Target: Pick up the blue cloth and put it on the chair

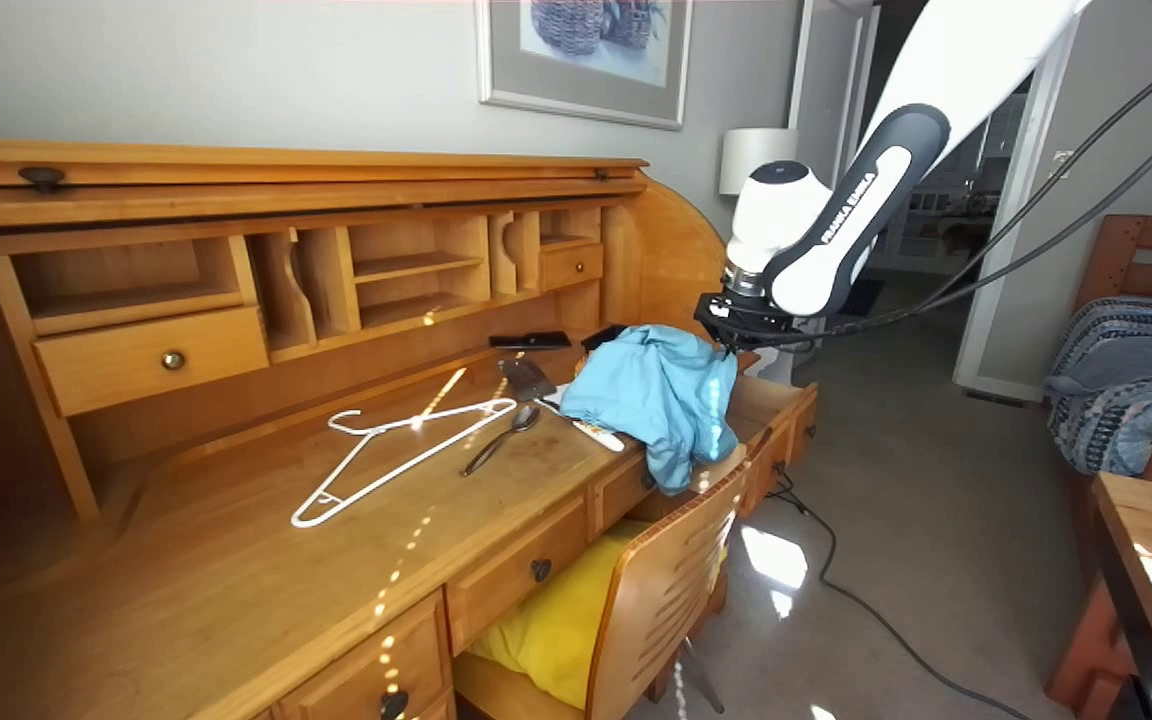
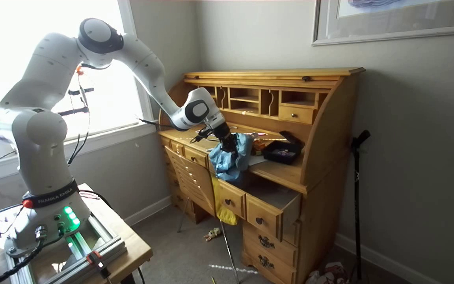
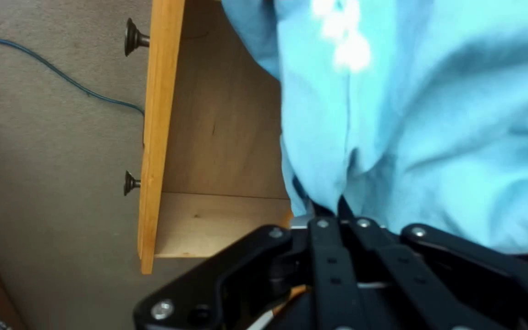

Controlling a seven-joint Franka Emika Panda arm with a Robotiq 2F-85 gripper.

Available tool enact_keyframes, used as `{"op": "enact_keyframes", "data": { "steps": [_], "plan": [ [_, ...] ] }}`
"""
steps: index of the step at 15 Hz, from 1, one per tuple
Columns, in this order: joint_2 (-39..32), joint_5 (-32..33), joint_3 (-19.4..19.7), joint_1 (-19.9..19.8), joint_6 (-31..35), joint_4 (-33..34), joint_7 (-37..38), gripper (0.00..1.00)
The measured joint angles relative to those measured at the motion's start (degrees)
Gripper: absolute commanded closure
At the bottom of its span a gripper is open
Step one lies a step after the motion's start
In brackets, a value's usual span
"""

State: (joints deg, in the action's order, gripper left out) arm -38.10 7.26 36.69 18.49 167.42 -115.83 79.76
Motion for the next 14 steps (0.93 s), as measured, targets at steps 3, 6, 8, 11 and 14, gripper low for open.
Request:
{"op": "enact_keyframes", "data": {
  "steps": [3,6,8,11,14],
  "plan": [
    [4.3,2.6,4.1,3.2,-4.5,2.8,-2.7,0.99],
    [10.0,7.5,7.0,5.5,-10.1,6.8,-4.6,0.99],
    [14.3,9.4,6.5,5.0,-13.4,9.7,-7.4,0.99],
    [23.1,9.1,-0.4,-0.2,-20.5,12.9,-17.4,0.99],
    [31.1,3.2,-11.6,-8.3,-32.2,15.9,-28.8,0.99]
  ]
}}
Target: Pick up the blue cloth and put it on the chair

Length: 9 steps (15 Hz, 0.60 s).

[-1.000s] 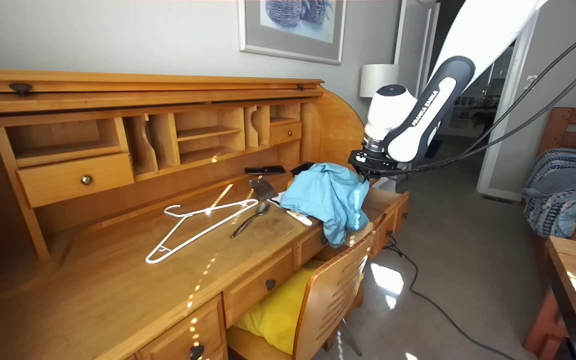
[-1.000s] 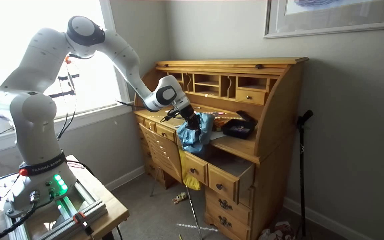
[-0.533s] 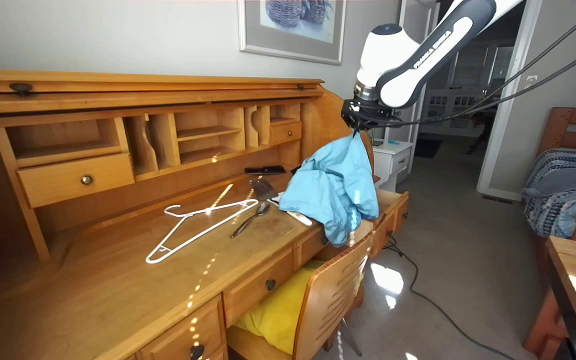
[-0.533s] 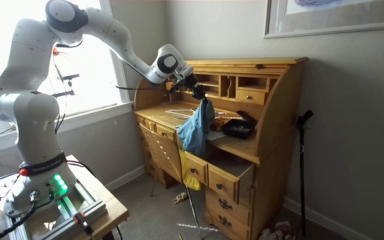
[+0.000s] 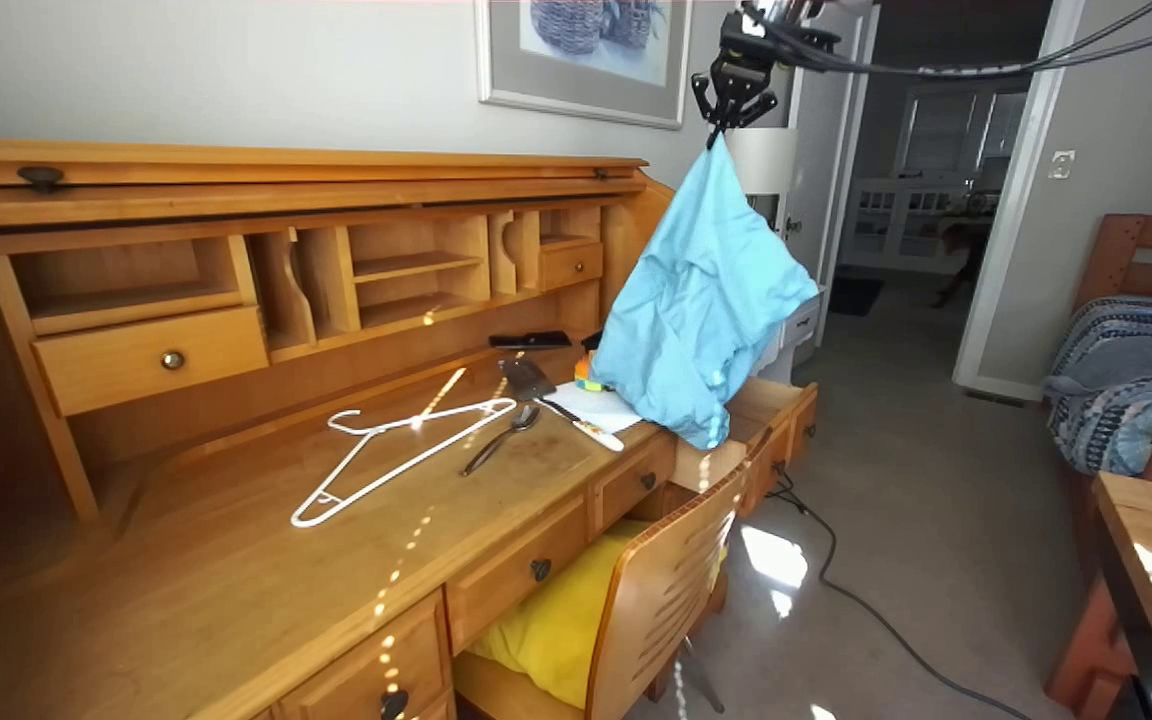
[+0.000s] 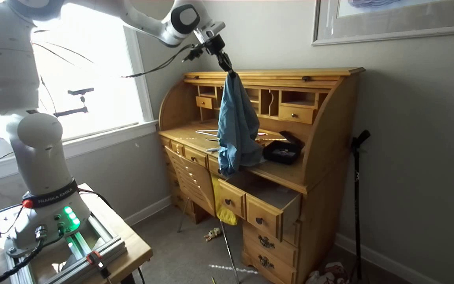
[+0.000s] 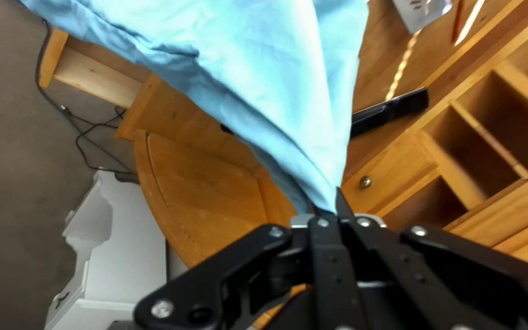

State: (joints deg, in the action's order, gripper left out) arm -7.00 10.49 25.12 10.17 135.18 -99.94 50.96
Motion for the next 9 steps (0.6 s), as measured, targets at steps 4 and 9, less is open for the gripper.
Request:
{"op": "enact_keyframes", "data": {
  "steps": [4,9],
  "plan": [
    [4.1,-10.2,-8.8,-7.8,-16.1,6.6,-10.8,0.98],
    [3.8,-10.9,-9.5,-8.7,-17.9,7.6,-11.8,0.99]
  ]
}}
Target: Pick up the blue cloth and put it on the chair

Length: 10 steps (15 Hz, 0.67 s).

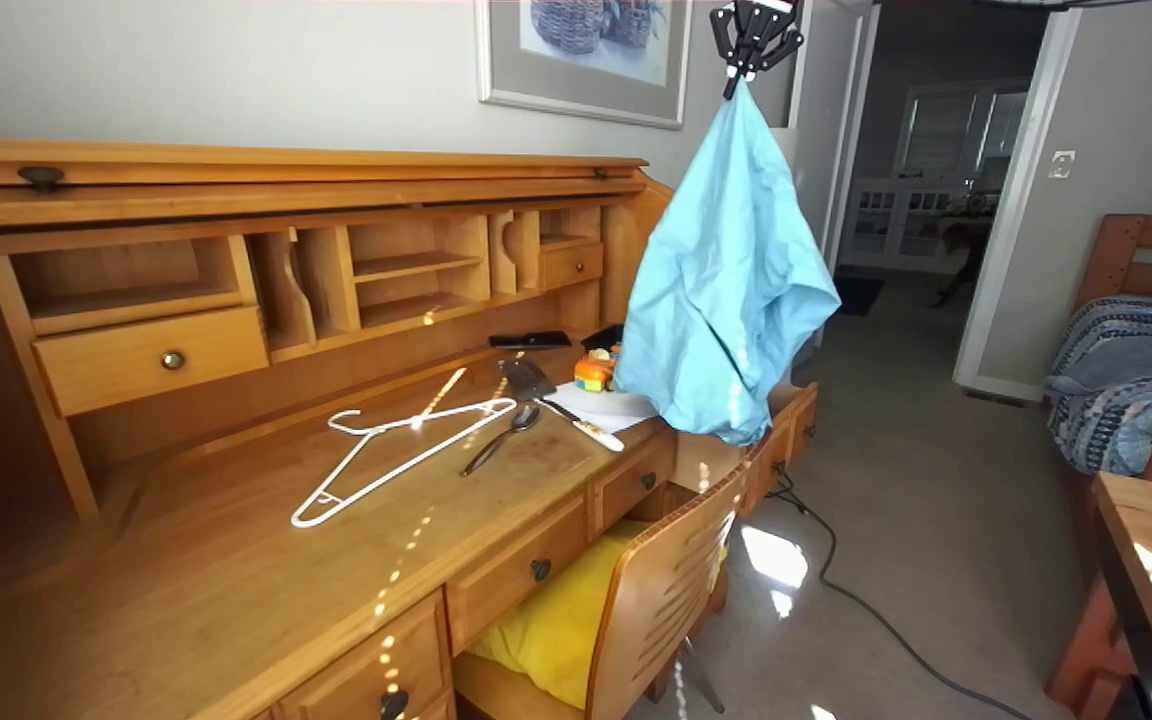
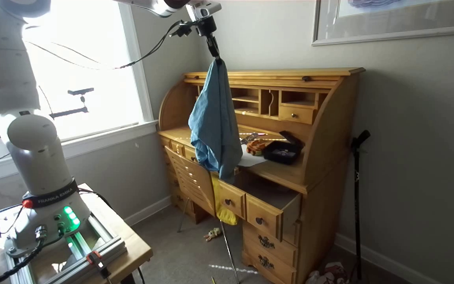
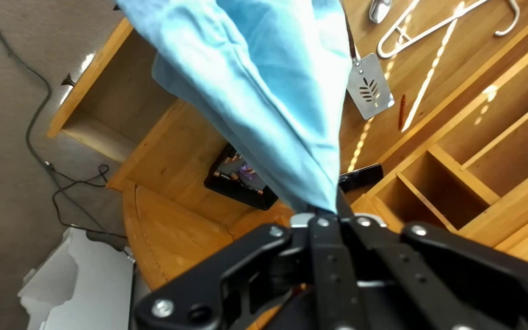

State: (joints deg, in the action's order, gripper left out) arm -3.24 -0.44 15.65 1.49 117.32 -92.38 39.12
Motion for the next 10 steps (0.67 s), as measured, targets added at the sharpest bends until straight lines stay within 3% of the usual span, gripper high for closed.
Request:
{"op": "enact_keyframes", "data": {
  "steps": [4,10],
  "plan": [
    [-0.1,-0.7,-3.8,-1.9,0.0,-2.3,-0.2,0.99],
    [0.0,-7.4,-10.2,-1.9,0.0,-7.9,-3.6,0.99]
  ]
}}
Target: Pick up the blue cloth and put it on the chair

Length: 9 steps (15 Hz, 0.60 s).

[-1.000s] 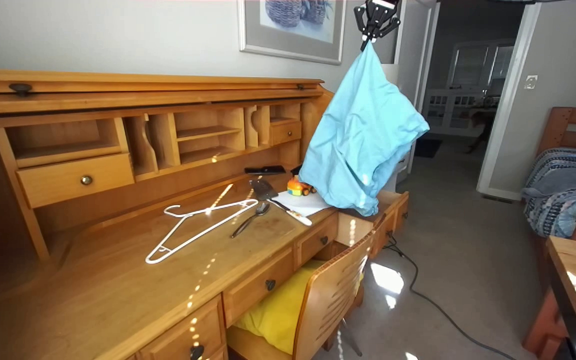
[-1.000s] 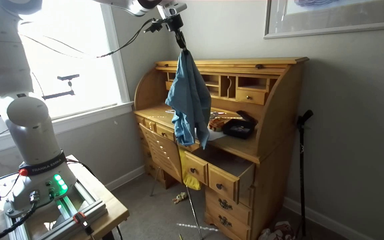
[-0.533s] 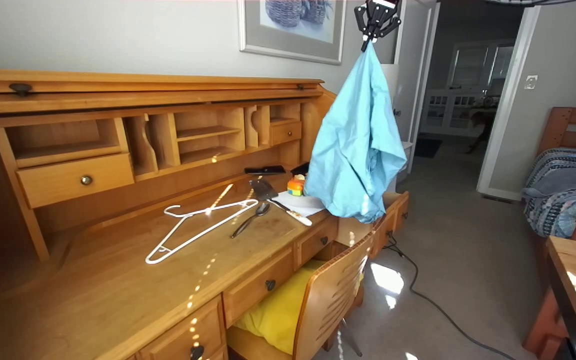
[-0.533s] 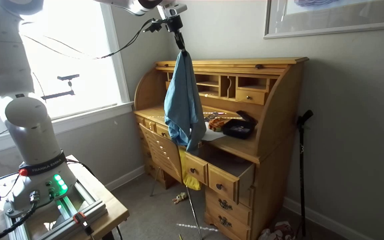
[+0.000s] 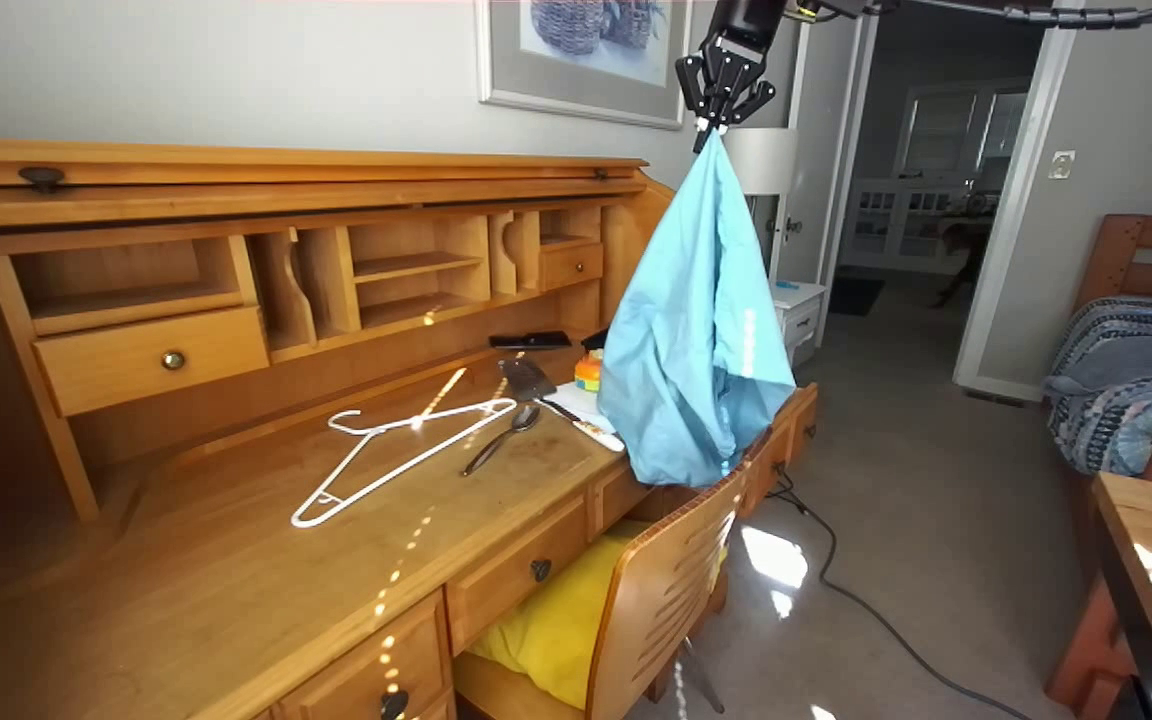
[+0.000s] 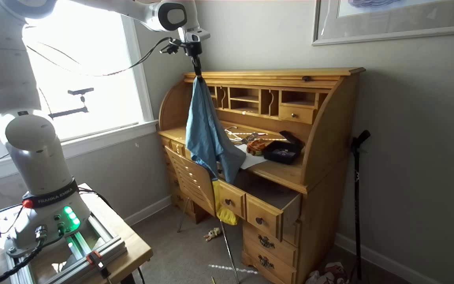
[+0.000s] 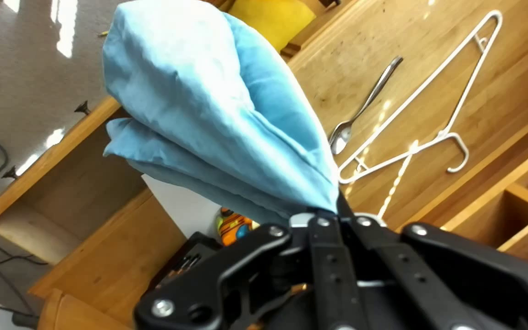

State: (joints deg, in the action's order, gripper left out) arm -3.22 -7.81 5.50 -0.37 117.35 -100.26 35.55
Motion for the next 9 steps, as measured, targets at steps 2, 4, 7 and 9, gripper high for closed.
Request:
{"op": "enact_keyframes", "data": {
  "steps": [2,4,7,9],
  "plan": [
    [0.2,-2.3,-0.6,0.0,0.0,-1.7,-1.7,0.99],
    [0.4,-5.0,-0.7,-0.4,0.0,-4.2,-3.9,0.99],
    [0.4,-8.9,-0.6,-1.2,-1.4,-8.3,-7.4,0.99],
    [0.2,-11.1,-0.8,-1.2,-3.3,-10.4,-9.6,0.99]
  ]
}}
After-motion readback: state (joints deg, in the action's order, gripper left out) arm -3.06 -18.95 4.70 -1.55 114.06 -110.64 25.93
